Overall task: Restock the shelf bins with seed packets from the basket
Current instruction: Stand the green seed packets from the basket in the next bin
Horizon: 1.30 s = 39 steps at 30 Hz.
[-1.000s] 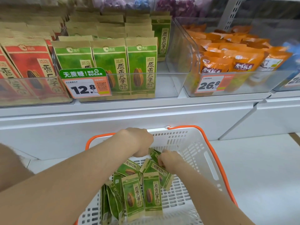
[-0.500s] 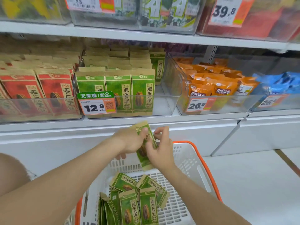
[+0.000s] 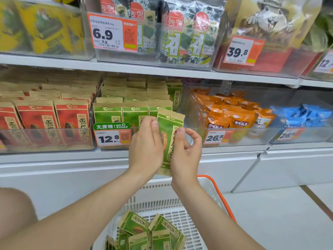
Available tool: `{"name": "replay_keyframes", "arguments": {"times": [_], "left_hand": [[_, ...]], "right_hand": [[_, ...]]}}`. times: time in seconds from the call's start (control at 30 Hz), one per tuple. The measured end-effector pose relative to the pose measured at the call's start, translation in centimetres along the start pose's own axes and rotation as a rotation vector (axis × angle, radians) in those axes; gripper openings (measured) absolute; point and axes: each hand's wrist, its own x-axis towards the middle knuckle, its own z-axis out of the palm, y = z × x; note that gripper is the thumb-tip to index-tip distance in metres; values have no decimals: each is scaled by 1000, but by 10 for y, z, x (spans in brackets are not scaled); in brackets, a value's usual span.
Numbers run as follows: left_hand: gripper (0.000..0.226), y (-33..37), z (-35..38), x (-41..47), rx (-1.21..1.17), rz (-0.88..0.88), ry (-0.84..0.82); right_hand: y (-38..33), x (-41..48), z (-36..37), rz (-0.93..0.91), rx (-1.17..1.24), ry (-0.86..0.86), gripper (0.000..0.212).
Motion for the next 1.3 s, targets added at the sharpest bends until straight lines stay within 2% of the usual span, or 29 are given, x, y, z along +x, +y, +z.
{"name": "replay_keyframes", "arguments": {"times": [0.13, 0.2, 0.23, 0.33, 0.4, 0.5, 0.57, 0.63, 0.7, 0.77, 0.83, 0.97, 1.13, 1.23, 1.3], "left_hand": [[24, 10, 1, 4, 42, 71, 14], [22, 12, 0, 7, 96, 125, 0], [21, 12, -1, 11, 120, 152, -13], [20, 12, -2, 24, 163, 206, -65], [20, 14, -1, 34, 178, 229, -103], [22, 16, 1, 47, 243, 338, -120], [26, 13, 3, 55, 410, 416, -102], [49, 8, 4, 63, 635, 457, -136], [73, 5, 4, 68, 829, 463, -251], [83, 2, 7, 71, 966, 448, -353], [80, 0, 9, 75, 1018, 421, -385], [63, -1, 14, 85, 1037, 416, -415], [63, 3, 20, 90, 1047, 398, -444], [62, 3, 23, 93, 1055, 388, -462], [61, 2, 23, 95, 1046, 395, -454]], "right_hand": [[-9, 9, -5, -55, -86, -106, 32], [-17, 17, -8, -77, -145, -183, 26], [-25, 22, -11, -91, -153, -236, 24], [-52, 46, -22, -158, -192, -459, 44], [-69, 61, -30, -254, -288, -554, 44], [-83, 79, -36, -485, -371, -464, 37], [-88, 89, -37, -635, -445, -353, 36], [-89, 103, -38, -740, -592, -304, 37], [-83, 119, -38, -764, -772, -354, 40], [-74, 133, -34, -763, -981, -442, 43], [-64, 148, -25, -793, -1254, -452, 41], [-52, 166, 2, -847, -1743, -345, 44], [-56, 185, 40, -826, -1991, -328, 49], [-51, 204, 54, -814, -2056, -318, 59], [-48, 215, 59, -801, -2089, -287, 56]]}}
